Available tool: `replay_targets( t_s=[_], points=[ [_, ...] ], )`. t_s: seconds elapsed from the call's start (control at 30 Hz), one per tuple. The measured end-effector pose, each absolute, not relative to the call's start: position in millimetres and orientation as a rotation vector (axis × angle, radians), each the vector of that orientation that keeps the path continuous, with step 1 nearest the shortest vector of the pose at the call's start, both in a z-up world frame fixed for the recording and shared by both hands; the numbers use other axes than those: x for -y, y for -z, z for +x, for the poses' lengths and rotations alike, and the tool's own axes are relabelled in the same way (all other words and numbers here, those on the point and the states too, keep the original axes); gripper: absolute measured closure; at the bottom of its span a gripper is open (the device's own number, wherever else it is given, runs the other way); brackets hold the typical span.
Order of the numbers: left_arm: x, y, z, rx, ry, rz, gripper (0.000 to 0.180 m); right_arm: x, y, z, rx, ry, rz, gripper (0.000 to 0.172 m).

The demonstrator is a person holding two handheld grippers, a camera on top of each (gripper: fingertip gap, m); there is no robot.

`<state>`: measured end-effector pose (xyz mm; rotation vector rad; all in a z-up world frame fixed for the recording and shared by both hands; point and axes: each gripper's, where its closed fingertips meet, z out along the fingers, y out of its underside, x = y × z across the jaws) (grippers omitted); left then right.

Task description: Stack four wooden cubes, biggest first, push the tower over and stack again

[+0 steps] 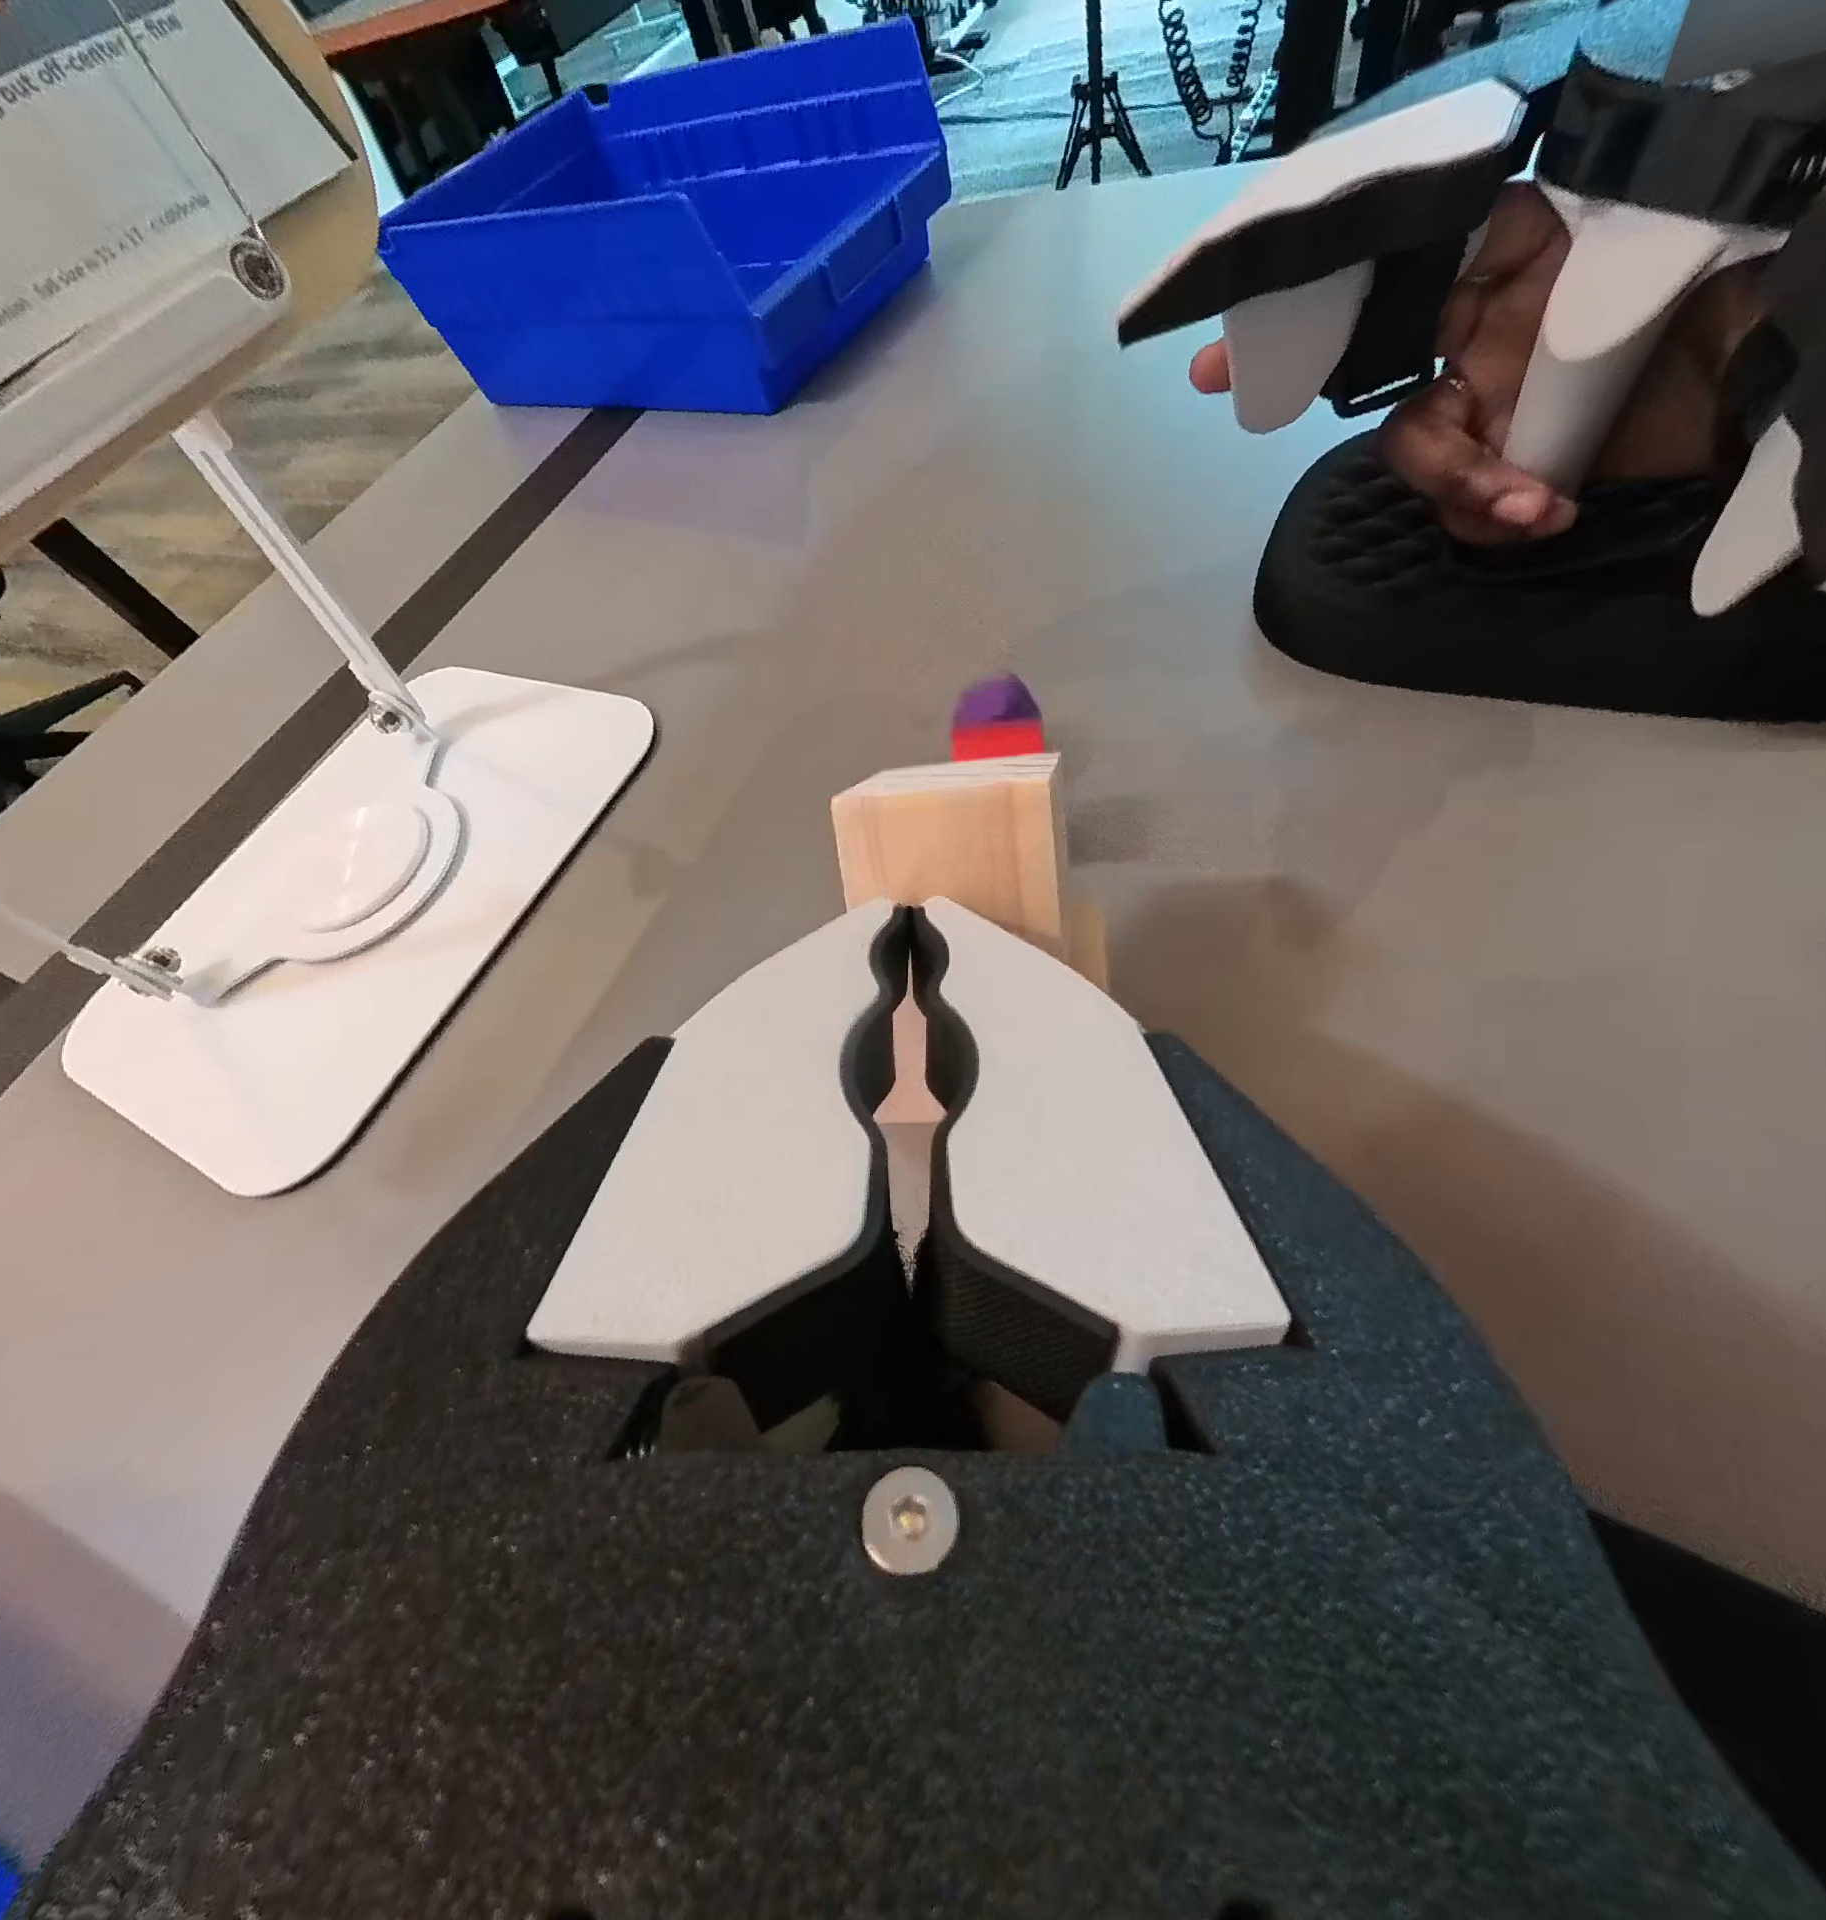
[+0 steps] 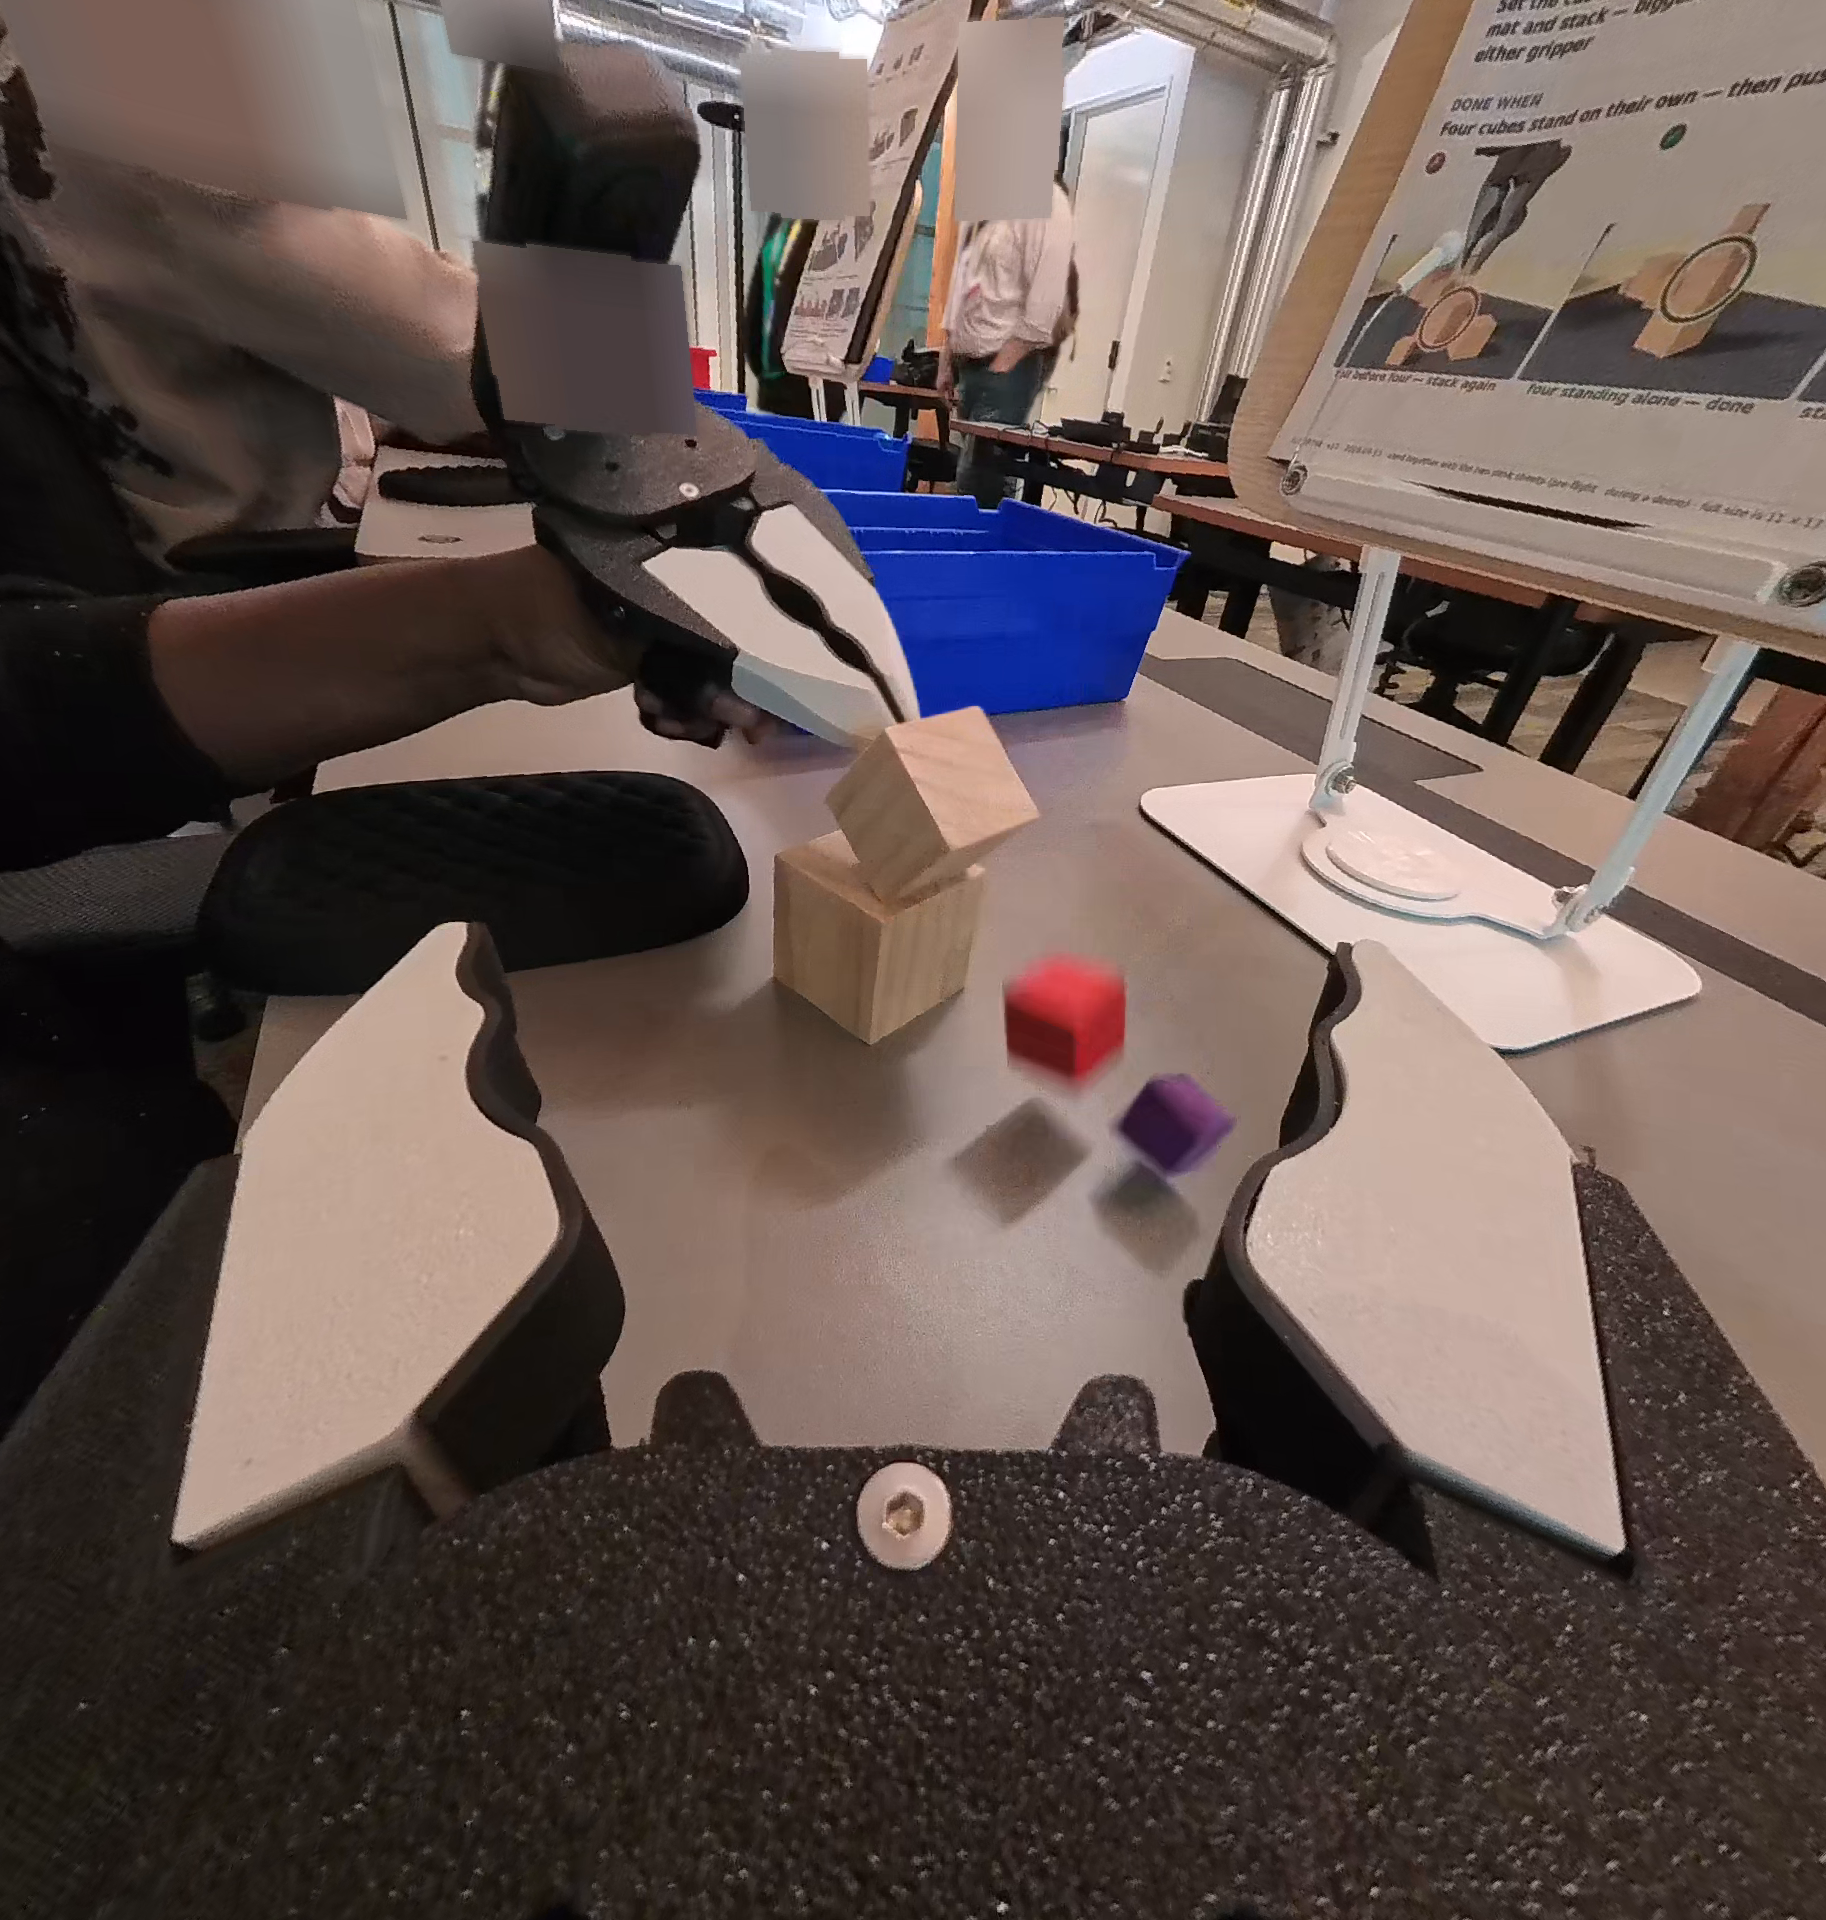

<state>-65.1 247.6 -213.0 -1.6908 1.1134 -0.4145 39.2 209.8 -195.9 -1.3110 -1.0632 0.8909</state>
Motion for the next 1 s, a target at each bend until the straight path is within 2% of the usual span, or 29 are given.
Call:
replay_targets(
  t_s=[0.33, 0.73, 0.87, 1.0],
  points=[
    [-249.6, 206.8, -45.2, -1.149, 0.439, -1.653, 0.180, -210.1, 195.0, 40.0, 1.055, -0.896, -1.308, 0.032],
    [-207.0, 164.1, -61.9, -0.937, 0.615, -1.474, 0.180, -210.8, 195.1, 40.0, 1.051, -0.893, -1.310, 0.033],
    [-210.5, 151.1, -100.8, -0.624, 0.478, -1.437, 0.180, -211.0, 194.7, 40.3, 1.047, -0.890, -1.309, 0.033],
    [-211.6, 163.0, -143.7, -0.363, 0.231, -1.478, 0.180, -210.6, 195.8, 39.3, 1.056, -0.879, -1.311, 0.033]
  ],
)
